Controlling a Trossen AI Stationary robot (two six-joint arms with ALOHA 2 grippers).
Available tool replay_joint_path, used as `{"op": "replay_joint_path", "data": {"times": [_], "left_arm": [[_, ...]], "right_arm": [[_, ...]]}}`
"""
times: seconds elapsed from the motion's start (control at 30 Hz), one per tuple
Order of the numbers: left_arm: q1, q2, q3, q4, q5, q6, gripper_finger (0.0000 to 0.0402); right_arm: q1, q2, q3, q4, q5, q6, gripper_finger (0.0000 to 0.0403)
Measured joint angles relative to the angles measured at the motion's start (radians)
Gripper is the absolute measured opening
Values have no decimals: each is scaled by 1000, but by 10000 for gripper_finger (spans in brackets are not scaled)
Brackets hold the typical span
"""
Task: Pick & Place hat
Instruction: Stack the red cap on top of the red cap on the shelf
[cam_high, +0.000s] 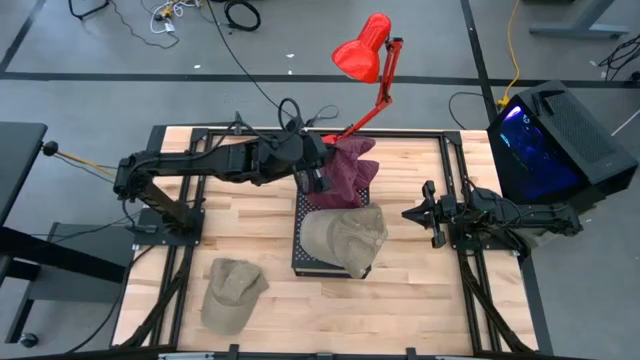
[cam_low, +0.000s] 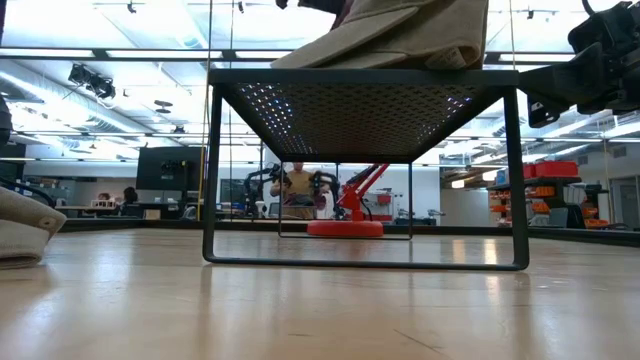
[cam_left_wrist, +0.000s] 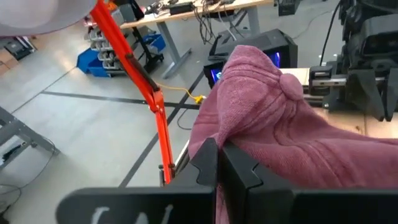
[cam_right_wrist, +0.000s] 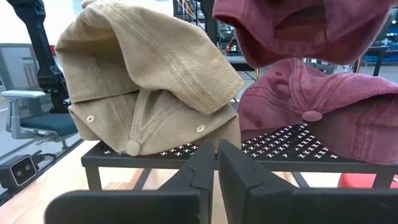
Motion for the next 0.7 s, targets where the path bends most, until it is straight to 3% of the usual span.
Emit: {"op": "replay_joint_path", "data": {"times": [0.7], "left_arm": [[-4,47,0,-49,-7,-47,7]], "right_arm": [[0,0,0,0,0,0,27]]}}
